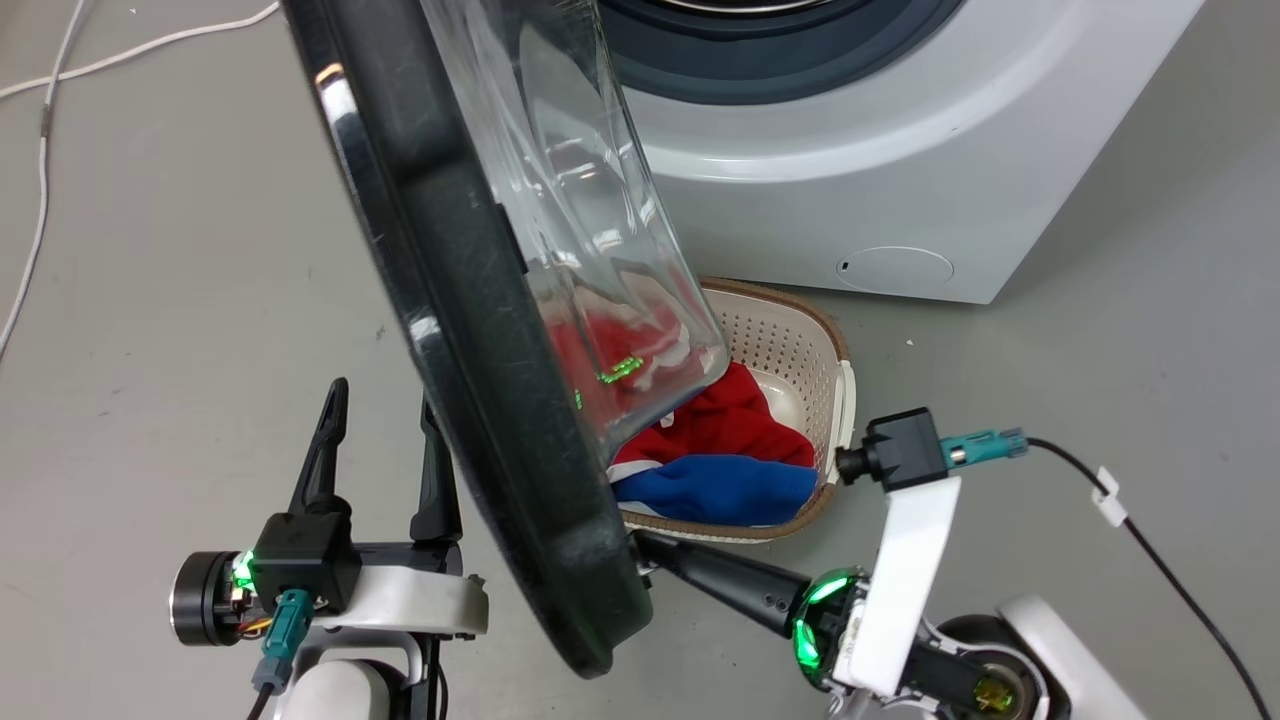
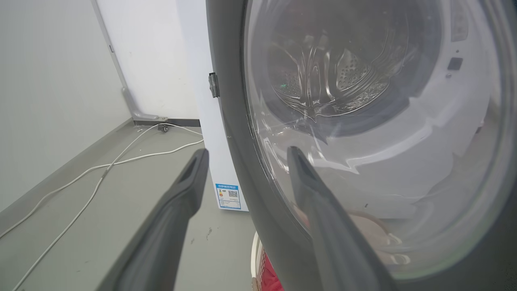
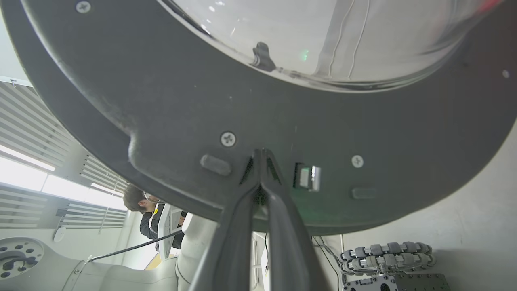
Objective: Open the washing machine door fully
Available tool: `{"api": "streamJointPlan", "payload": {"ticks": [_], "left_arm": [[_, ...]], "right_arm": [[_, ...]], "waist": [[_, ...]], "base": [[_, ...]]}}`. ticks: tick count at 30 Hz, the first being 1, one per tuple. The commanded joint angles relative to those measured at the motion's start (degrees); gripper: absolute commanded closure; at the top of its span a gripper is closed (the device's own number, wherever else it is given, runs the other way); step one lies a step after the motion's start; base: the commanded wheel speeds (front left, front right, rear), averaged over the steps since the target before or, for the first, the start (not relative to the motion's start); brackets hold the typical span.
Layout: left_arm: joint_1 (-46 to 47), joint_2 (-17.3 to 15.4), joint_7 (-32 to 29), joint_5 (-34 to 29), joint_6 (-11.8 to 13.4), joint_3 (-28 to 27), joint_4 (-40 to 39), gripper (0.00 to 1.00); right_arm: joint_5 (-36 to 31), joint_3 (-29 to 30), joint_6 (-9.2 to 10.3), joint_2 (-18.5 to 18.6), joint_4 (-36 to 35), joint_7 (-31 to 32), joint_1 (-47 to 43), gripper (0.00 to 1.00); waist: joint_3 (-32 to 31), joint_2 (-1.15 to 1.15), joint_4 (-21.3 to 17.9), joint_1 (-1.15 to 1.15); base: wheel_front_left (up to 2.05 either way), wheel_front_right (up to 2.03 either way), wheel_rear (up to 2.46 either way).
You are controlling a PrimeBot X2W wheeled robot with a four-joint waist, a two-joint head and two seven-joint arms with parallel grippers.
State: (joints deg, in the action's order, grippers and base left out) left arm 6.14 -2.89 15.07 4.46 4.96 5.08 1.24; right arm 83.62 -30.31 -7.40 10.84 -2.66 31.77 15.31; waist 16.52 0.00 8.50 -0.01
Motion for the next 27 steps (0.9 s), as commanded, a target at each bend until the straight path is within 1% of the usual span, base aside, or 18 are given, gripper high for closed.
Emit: {"api": "streamJointPlan", "payload": {"ticks": [1, 9, 13, 14, 15, 16, 17, 22, 24, 27], "left_arm": [[-0.53, 0.02, 0.16, 0.03, 0.08, -0.12, -0.15, 0.0], [-1.22, 0.01, 0.16, 0.05, -0.03, -0.6, 0.18, 0.0], [-1.86, 0.01, 0.16, -0.15, -0.18, -0.85, 0.47, 0.0], [-2.13, 0.01, 0.16, -0.19, -0.19, -0.9, 0.56, 0.0], [-2.36, 0.01, 0.16, -0.22, -0.22, -0.94, 0.61, 0.0], [-2.56, 0.01, 0.16, -0.28, -0.25, -1.01, 0.68, 0.0], [-2.71, 0.01, 0.16, -0.33, -0.23, -1.06, 0.69, 0.0], [-4.18, 0.02, 0.16, -0.9, -0.63, -1.86, 0.65, 0.0], [-4.83, 0.01, 0.16, -1.18, -0.75, -2.1, 0.44, 0.0], [-5.77, 0.01, 0.16, -1.4, -0.91, -2.42, 0.24, 0.0]], "right_arm": [[-0.12, -1.44, -0.17, -0.78, 0.79, -0.43, 0.75, 1.0], [0.55, -4.19, -0.17, -0.99, 2.27, -1.98, 0.31, 1.0], [0.18, -3.6, -0.17, -0.41, 1.97, -5.23, -0.32, 1.0], [-0.05, -3.14, -0.17, -0.17, 1.84, -6.39, -0.65, 0.97], [-0.21, -2.74, -0.17, 0.07, 1.63, -7.56, -0.98, 0.53], [-0.36, -2.23, -0.17, 0.3, 1.22, -8.88, -1.3, 0.05], [-0.44, -1.6, -0.17, 0.53, 0.76, -10.31, -1.6, 0.0], [-2.6, 2.76, -0.17, 2.46, -2.06, -19.27, -3.3, 0.0], [-5.53, 4.67, -0.17, 3.63, -2.88, -24.36, -3.59, 0.0], [-11.89, 7.21, -0.17, 5.23, -1.95, -33.23, -4.22, 0.0]], "waist": [[-0.21, 0.0, 0.2, 0.01], [-1.21, 0.0, 0.33, 0.01], [-2.53, 0.0, 0.03, 0.01], [-2.97, 0.0, -0.09, 0.01], [-3.4, 0.0, -0.2, 0.01], [-3.94, 0.0, -0.33, 0.01], [-4.38, 0.0, -0.45, 0.01], [-6.71, 0.0, -1.33, 0.01], [-7.47, 0.0, -1.71, 0.01], [-8.56, 0.0, -2.32, 0.01]], "base": [[0.0, 0.0, 0.0], [0.0, 0.0, 0.0], [0.0, 0.0, 0.0], [0.0, 0.0, 0.0], [0.0, 0.0, 0.0], [0.0, 0.0, 0.0], [0.0, 0.0, 0.0], [0.0, 0.0, 0.0], [0.0, 0.0, 0.0], [0.0, 0.0, 0.0]]}}
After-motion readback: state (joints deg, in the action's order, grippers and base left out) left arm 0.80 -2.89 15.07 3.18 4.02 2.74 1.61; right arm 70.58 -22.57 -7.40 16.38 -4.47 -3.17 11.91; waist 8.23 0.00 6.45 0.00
